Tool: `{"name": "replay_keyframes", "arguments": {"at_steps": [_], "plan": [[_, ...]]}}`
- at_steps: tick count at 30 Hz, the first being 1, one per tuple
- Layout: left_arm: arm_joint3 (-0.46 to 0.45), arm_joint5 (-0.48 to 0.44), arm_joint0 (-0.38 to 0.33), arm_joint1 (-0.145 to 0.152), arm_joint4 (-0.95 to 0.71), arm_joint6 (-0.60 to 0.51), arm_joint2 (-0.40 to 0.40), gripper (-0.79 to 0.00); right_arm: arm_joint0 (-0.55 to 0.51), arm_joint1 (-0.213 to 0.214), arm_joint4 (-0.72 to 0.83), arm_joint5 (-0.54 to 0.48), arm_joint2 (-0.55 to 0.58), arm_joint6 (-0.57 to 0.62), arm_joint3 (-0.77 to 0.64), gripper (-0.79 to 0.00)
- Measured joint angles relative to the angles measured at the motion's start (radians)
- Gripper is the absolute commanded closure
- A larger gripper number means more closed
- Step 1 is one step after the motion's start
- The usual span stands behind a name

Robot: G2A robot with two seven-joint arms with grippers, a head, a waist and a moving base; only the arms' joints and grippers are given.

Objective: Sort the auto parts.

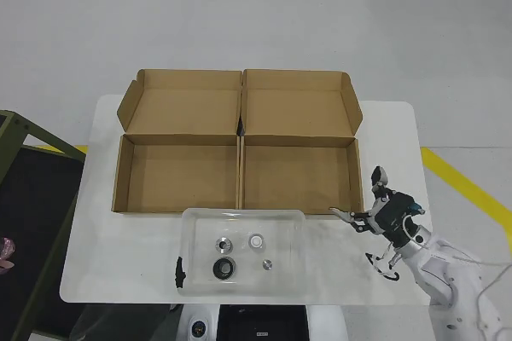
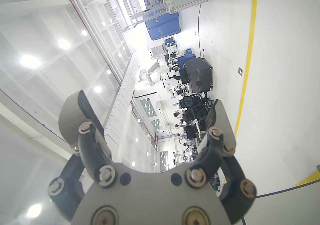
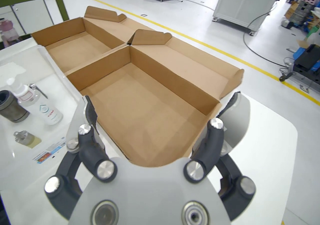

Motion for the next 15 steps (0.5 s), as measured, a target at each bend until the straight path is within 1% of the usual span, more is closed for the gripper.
{"name": "replay_keyframes", "arguments": {"at_steps": [8,15], "plan": [[0.000,0.000,0.000,0.000,0.000,0.000,0.000,-0.785,0.076,0.008,0.009,-0.114,-0.115,0.163,-0.051,-0.785],[0.000,0.000,0.000,0.000,0.000,0.000,0.000,-0.785,0.131,0.012,0.006,-0.171,-0.222,0.268,-0.098,-0.785]]}}
